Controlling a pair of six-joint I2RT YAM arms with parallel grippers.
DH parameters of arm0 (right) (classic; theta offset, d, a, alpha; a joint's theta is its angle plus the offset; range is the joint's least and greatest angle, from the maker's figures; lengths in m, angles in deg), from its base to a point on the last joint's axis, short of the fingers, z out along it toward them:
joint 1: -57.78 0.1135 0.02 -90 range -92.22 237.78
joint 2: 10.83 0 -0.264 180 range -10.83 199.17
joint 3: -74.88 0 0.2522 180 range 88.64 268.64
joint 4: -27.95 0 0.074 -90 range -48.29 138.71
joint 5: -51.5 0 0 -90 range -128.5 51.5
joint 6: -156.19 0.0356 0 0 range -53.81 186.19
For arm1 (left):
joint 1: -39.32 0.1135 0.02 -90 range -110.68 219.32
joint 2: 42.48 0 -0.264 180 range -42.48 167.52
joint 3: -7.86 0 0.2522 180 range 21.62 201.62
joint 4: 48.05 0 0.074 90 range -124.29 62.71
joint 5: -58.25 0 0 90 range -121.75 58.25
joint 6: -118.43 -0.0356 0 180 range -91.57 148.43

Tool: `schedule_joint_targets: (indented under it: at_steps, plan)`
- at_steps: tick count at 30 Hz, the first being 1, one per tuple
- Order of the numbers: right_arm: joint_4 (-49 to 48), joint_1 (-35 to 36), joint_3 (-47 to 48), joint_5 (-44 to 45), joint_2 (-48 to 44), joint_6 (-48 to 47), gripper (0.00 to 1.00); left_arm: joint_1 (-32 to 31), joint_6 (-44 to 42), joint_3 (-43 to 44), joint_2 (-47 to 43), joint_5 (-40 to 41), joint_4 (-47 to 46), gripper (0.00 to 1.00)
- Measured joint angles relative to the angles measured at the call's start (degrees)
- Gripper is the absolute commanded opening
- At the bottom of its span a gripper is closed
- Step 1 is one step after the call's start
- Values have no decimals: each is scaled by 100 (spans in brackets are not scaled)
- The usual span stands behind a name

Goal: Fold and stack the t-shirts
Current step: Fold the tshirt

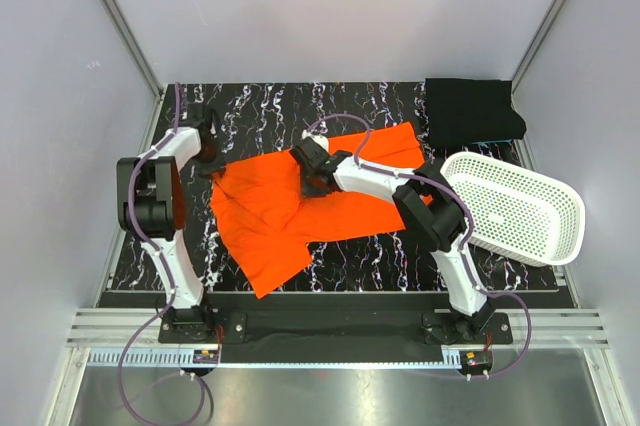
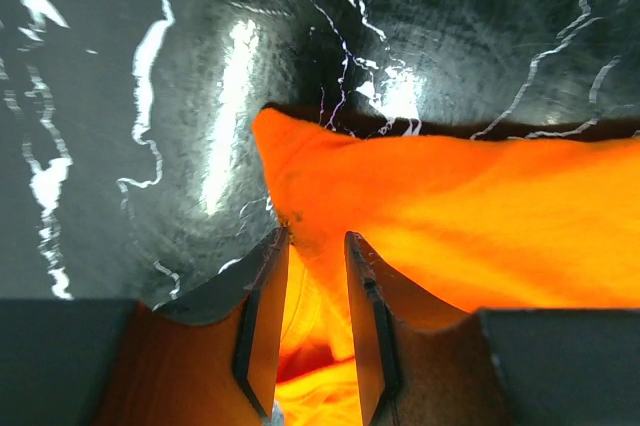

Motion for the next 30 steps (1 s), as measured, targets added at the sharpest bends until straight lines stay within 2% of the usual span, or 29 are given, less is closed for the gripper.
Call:
schedule_joint_targets:
  at_steps: [9,11,13,16,19,25,30]
  plan:
    - [-120,-20,-308,151,-138,22,24,-20,52,13,304,90,-85,33]
    - [-94,-24,-378,144,-210,22,26,-26,46,85,352,131,-52,33]
    - [-2,-31,-428,125,-313,26,33,-26,22,278,485,192,-22,33]
    - [90,-46,-439,26,-557,2,40,-24,-61,693,761,295,0,34]
    - [131,-109,-442,-81,-1008,-4,42,-24,-127,1141,1058,387,7,34]
    - [33,-494,-531,-70,-2072,2,42,-13,-313,2629,1987,422,175,36]
    - [-48,-824,-693,98,-2441,2,41,-4,-485,3762,2632,413,243,38]
